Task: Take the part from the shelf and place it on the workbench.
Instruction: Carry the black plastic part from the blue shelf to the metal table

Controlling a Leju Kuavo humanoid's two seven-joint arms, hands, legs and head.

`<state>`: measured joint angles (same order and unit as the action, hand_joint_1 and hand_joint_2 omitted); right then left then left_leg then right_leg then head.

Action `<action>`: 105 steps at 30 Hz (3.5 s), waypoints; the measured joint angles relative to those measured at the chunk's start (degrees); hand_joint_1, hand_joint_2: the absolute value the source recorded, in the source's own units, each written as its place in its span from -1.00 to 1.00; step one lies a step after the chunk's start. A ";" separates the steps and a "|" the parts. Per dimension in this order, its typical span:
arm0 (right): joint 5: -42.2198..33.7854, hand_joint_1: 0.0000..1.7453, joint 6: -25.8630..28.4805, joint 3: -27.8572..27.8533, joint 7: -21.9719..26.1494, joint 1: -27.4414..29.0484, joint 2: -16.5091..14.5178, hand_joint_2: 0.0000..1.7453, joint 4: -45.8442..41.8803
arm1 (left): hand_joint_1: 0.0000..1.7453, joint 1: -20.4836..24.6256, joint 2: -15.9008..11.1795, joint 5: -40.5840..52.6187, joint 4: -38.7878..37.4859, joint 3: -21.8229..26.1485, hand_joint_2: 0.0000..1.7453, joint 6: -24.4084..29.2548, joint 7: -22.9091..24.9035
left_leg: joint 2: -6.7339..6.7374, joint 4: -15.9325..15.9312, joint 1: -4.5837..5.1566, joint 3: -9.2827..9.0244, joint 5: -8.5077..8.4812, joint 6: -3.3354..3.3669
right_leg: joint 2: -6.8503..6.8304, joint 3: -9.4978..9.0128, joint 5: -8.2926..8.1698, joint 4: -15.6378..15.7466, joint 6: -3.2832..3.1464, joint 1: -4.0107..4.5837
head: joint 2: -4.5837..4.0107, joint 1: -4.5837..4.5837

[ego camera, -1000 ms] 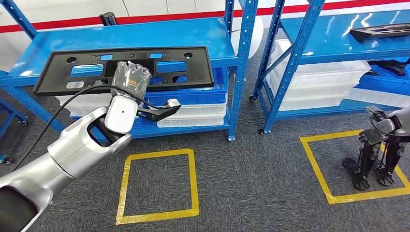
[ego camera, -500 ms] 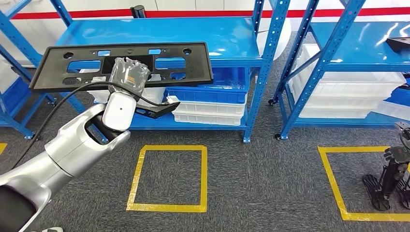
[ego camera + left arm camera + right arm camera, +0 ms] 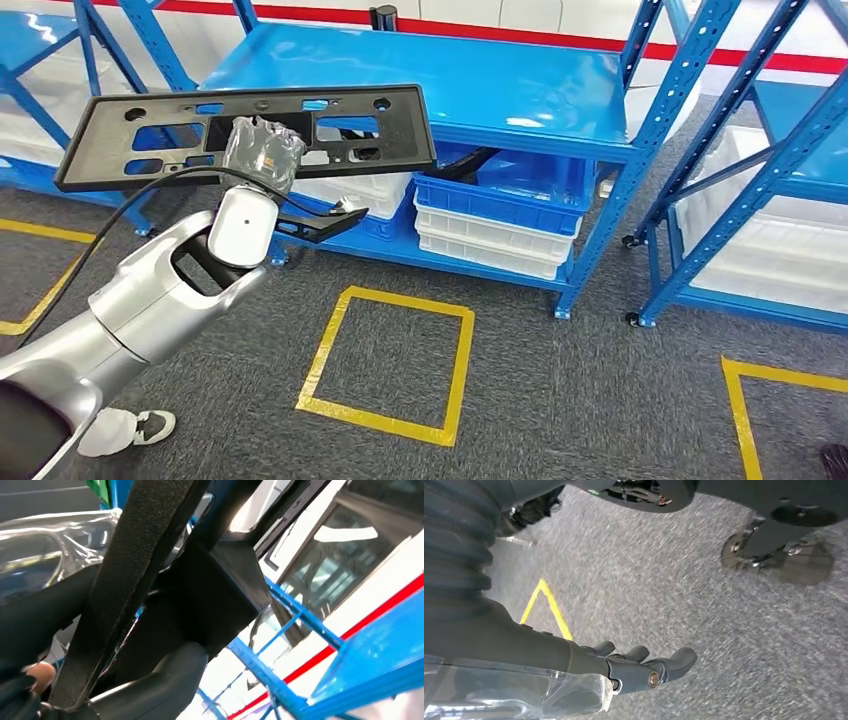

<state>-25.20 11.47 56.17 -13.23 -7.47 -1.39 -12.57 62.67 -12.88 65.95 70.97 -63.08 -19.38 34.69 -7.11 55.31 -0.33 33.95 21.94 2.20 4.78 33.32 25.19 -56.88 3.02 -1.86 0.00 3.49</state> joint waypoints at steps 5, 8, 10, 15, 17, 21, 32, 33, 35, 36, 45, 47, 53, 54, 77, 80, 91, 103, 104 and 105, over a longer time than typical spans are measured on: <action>0.01 -1.00 -0.02 0.07 -0.09 -0.22 -0.27 1.00 -0.07 | 1.00 0.23 -0.46 -0.34 0.04 0.07 1.00 -0.48 0.03 | 3.06 4.16 -0.08 2.87 2.10 -1.59 | -3.25 -0.08 -0.09 0.30 -1.64 0.14 | -0.01 0.29; 0.02 -1.00 0.03 0.07 -0.13 -0.18 -0.20 1.00 -0.04 | 1.00 0.28 -0.42 -0.52 0.08 0.00 1.00 -0.59 0.04 | 6.37 15.68 -0.25 8.32 6.80 -2.20 | -5.44 -0.12 0.06 0.29 -2.04 0.38 | -0.01 0.49; 0.02 -1.00 0.13 0.07 -0.16 -0.17 -0.13 1.00 -0.03 | 1.00 0.16 -0.45 -0.61 0.09 -0.03 1.00 -0.64 0.04 | 6.70 16.71 -0.33 8.94 6.24 -2.14 | -6.95 -0.19 0.21 0.29 -2.10 0.50 | 0.00 0.51; 0.05 -1.00 0.35 0.09 -0.16 -0.17 -0.05 1.00 -0.03 | 1.00 0.86 -0.45 -0.63 0.20 0.06 1.00 -0.62 0.07 | 11.28 0.18 1.19 0.57 -0.05 -0.29 | -10.14 -0.95 0.82 0.45 -1.55 1.11 | 0.00 0.47; 0.07 -1.00 0.34 0.11 -0.15 -0.18 0.01 1.00 -0.02 | 1.00 1.03 -0.51 -0.72 0.22 0.08 1.00 -0.62 0.08 | 10.55 -0.08 1.47 0.61 0.02 -0.04 | -11.12 -1.15 0.90 0.65 -1.18 1.15 | 0.00 0.50; 0.05 -1.00 0.22 0.17 -0.12 -0.17 0.10 1.00 -0.02 | 1.00 1.28 -0.62 -1.54 0.28 0.23 1.00 -0.59 0.15 | 8.29 -1.22 0.74 0.15 -0.84 0.95 | -8.65 -0.19 3.29 -2.22 -0.48 1.16 | 0.00 0.35; -0.21 -1.00 -0.08 0.42 -0.06 0.11 -0.01 1.00 -0.02 | 1.00 1.81 -0.56 -2.34 0.38 0.07 1.00 -0.65 0.54 | -0.95 0.31 -0.07 1.11 -0.47 -0.31 | 0.15 0.41 0.40 -0.37 -0.13 -0.05 | -0.01 0.13; -0.25 -1.00 -0.09 0.42 -0.06 0.07 -0.05 1.00 -0.02 | 1.00 1.83 -0.62 -2.37 0.39 0.07 1.00 -0.67 0.56 | -1.66 0.29 -0.22 1.35 -0.60 -0.59 | -0.50 0.41 0.35 -0.29 -0.46 0.08 | 0.00 0.14; -0.26 -1.00 -0.07 0.42 -0.02 -0.05 -0.16 1.00 -0.04 | 1.00 1.87 -0.84 -2.39 0.41 0.10 1.00 -0.68 0.61 | -0.94 0.89 -0.29 2.01 -0.25 -1.09 | -2.06 0.22 0.28 -0.17 -1.16 0.11 | -0.01 0.23; -0.26 -1.00 -0.04 0.42 0.00 -0.12 -0.18 1.00 -0.05 | 1.00 1.95 -0.92 -2.38 0.45 0.11 1.00 -0.68 0.64 | 0.74 2.66 -0.19 2.93 0.63 -1.38 | -2.80 0.11 0.27 -0.09 -1.50 0.04 | -0.01 0.37; -0.39 -1.00 0.19 0.42 0.02 -0.08 0.01 1.00 -0.07 | 1.00 2.21 -0.94 -2.43 0.87 0.08 1.00 -0.72 0.92 | 10.08 4.39 0.83 3.88 -0.27 -0.66 | -9.25 -1.20 1.49 0.00 -1.92 0.75 | 0.00 0.71; -0.37 -1.00 0.20 0.42 0.01 -0.05 0.03 1.00 -0.06 | 1.00 2.47 -0.90 -2.44 1.05 0.08 1.00 -0.70 0.93 | 11.69 0.39 1.74 1.89 -1.02 0.12 | -10.46 -1.54 1.84 0.12 -1.49 1.05 | 0.00 0.69; -0.45 -1.00 0.20 0.42 0.02 0.13 0.14 1.00 -0.04 | 1.00 2.43 -0.88 -2.80 1.65 0.00 1.00 -0.74 1.07 | 7.49 -1.20 0.97 0.94 -1.62 1.59 | -6.14 1.27 6.52 -7.25 -0.61 1.11 | 0.00 0.48; -0.49 -1.00 0.20 0.42 0.03 0.23 0.09 1.00 -0.04 | 1.00 2.33 -0.78 -2.90 1.76 -0.14 1.00 -0.80 1.07 | 6.71 -1.17 0.94 0.90 -1.61 1.74 | -5.23 3.44 8.20 -11.41 -0.60 1.12 | 0.00 0.44; -0.54 -1.00 0.20 0.44 -0.01 0.42 -0.02 1.00 -0.07 | 1.00 2.94 -0.93 -3.69 2.91 -0.56 1.00 -1.61 1.15 | 11.54 1.44 2.01 2.80 -1.25 0.58 | -10.54 -1.22 1.95 -0.44 -2.12 1.46 | 0.00 0.89; -0.57 -1.00 0.24 0.44 -0.05 0.41 0.07 1.00 -0.07 | 1.00 3.16 -0.95 -3.97 3.08 -0.57 1.00 -1.63 1.16 | 10.07 0.17 2.21 2.32 -1.31 1.08 | -12.06 -1.56 2.50 -0.36 -1.43 1.56 | 0.00 0.86; -0.73 -1.00 0.32 0.44 0.03 0.68 0.01 1.00 -0.07 | 1.00 2.89 -0.78 -4.47 3.37 -1.33 1.00 -1.69 1.41 | 0.54 0.38 0.57 1.50 -1.09 1.02 | -1.10 2.17 1.14 -4.00 0.34 -0.13 | 0.00 0.33; -1.00 -1.00 0.35 0.44 0.01 0.58 0.03 1.00 -0.07 | 1.00 2.49 -1.25 -5.11 3.56 -1.34 1.00 -1.64 1.79 | 6.59 17.33 0.14 11.48 4.42 -1.21 | -7.32 0.24 1.24 -1.21 -2.65 0.91 | 0.00 0.80; -1.01 -1.00 0.35 0.44 0.01 0.57 0.05 1.00 -0.07 | 1.00 2.46 -1.26 -5.16 3.56 -1.31 1.00 -1.64 1.83 | 7.07 13.76 0.25 9.70 2.61 -0.96 | -8.10 -0.04 1.47 -1.21 -2.63 1.00 | 0.00 0.80; -1.02 -1.00 0.36 0.44 0.01 0.57 0.05 1.00 -0.07 | 1.00 2.49 -1.26 -5.19 3.56 -1.26 1.00 -1.63 1.86 | 8.38 9.13 0.57 7.29 0.91 -0.59 | -8.83 -0.39 1.74 -1.17 -2.56 1.08 | 0.00 0.79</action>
<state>-26.21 11.83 56.61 -13.22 -6.90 -1.33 -12.63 65.16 -14.14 60.77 74.53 -64.34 -21.02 36.55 1.27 64.44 0.24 41.24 22.85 1.61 -4.05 32.93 26.94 -58.05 0.46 -0.78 -0.01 4.28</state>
